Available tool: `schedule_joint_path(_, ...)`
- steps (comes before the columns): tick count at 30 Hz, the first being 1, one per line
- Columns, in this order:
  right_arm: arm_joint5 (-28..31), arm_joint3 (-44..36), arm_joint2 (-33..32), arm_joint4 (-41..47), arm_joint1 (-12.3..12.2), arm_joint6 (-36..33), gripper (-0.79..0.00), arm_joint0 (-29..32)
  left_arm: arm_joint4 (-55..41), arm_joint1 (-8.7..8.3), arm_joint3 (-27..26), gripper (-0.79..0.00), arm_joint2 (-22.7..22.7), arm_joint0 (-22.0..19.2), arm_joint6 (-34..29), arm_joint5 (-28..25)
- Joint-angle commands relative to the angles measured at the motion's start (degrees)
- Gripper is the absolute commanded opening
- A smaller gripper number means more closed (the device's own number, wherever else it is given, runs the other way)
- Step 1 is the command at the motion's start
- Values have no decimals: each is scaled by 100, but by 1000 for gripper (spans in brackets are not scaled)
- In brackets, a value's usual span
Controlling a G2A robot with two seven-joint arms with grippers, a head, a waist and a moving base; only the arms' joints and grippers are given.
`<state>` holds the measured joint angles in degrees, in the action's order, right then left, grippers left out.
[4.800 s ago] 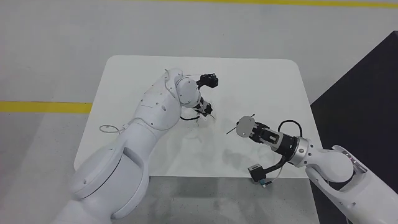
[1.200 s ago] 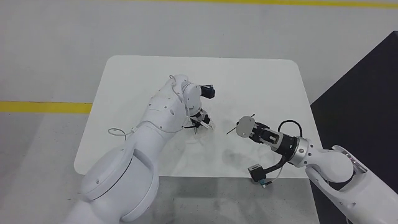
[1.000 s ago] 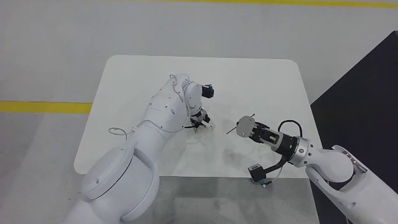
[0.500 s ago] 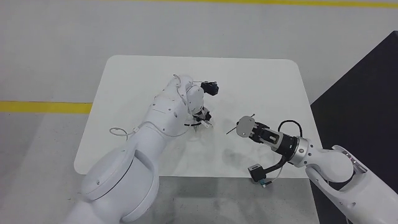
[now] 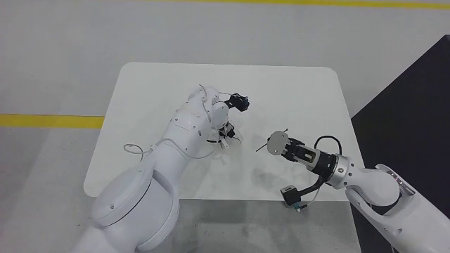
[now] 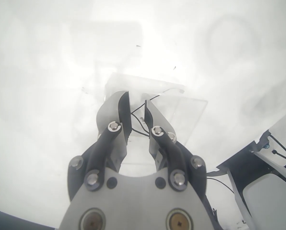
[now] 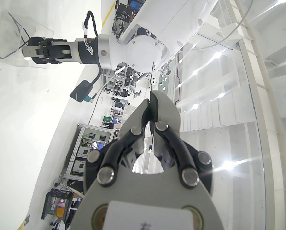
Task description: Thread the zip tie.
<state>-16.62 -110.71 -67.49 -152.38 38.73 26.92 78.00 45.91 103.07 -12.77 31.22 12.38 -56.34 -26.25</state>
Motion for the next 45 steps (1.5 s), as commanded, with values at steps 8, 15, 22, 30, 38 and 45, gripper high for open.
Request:
schedule_joint_path(8, 0, 0, 0, 0, 0, 0, -785, 0, -371, 56, 53, -582, 176, -3, -463, 337)
schedule_joint_path(15, 0, 0, 0, 0, 0, 0, -785, 0, -697, 48, 78, -600, 368, -111, -550, 558)
schedule_joint_path(22, 0, 0, 0, 0, 0, 0, -785, 0, -561, 54, -65, -610, 330, -55, -529, 502)
schedule_joint_path(30, 0, 0, 0, 0, 0, 0, -785, 0, 93, 74, -140, -606, 54, 68, -249, 124)
schedule_joint_path(38, 0, 0, 0, 0, 0, 0, -785, 0, 365, 102, -219, -686, -52, 127, 77, -322)
schedule_joint_path(45, 0, 0, 0, 0, 0, 0, -785, 0, 519, 147, -213, -637, -117, 149, 46, -436)
